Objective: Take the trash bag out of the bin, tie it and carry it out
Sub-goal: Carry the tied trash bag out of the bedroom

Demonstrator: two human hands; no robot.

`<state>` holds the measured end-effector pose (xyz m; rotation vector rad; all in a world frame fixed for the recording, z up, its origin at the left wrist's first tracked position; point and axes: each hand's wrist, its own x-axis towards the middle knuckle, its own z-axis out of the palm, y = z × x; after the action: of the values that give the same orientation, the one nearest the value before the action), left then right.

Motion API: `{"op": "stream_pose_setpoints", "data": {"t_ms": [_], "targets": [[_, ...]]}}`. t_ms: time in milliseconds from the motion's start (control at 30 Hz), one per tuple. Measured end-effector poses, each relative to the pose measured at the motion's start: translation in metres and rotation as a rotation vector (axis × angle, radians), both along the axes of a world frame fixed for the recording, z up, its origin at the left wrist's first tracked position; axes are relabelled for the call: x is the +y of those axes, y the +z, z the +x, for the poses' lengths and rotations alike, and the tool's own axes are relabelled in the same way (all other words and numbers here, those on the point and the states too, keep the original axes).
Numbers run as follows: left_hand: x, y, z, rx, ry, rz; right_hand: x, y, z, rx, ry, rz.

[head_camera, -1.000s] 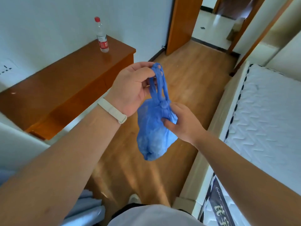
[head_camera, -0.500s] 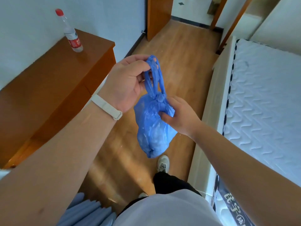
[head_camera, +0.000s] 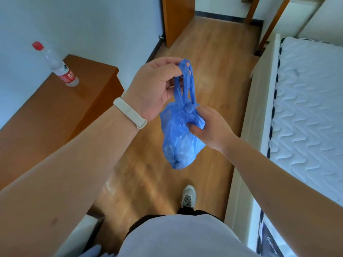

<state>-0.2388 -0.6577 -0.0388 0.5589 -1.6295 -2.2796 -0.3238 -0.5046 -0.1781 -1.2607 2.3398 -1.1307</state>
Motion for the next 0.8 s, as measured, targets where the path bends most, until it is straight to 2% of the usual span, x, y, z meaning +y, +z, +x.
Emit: {"op": "stream_pose_setpoints", "data": {"t_ms": [267,467,800], "targets": [[-0.018,0.01,-0.079,0.029,-0.067,0.001,-0.015,0.01,-0.076,0.003,-0.055,-0.003],[-0.045,-0.004,-0.131,0.023,-0.139,0.008,-0.034,0.0,-0.118,-0.02,-0.141,0.047],[-0.155,-0.034,-0.23,0.028,-0.289,0.104,-0.131,-0.009,-0.196,0.001,-0.276,0.139]]}}
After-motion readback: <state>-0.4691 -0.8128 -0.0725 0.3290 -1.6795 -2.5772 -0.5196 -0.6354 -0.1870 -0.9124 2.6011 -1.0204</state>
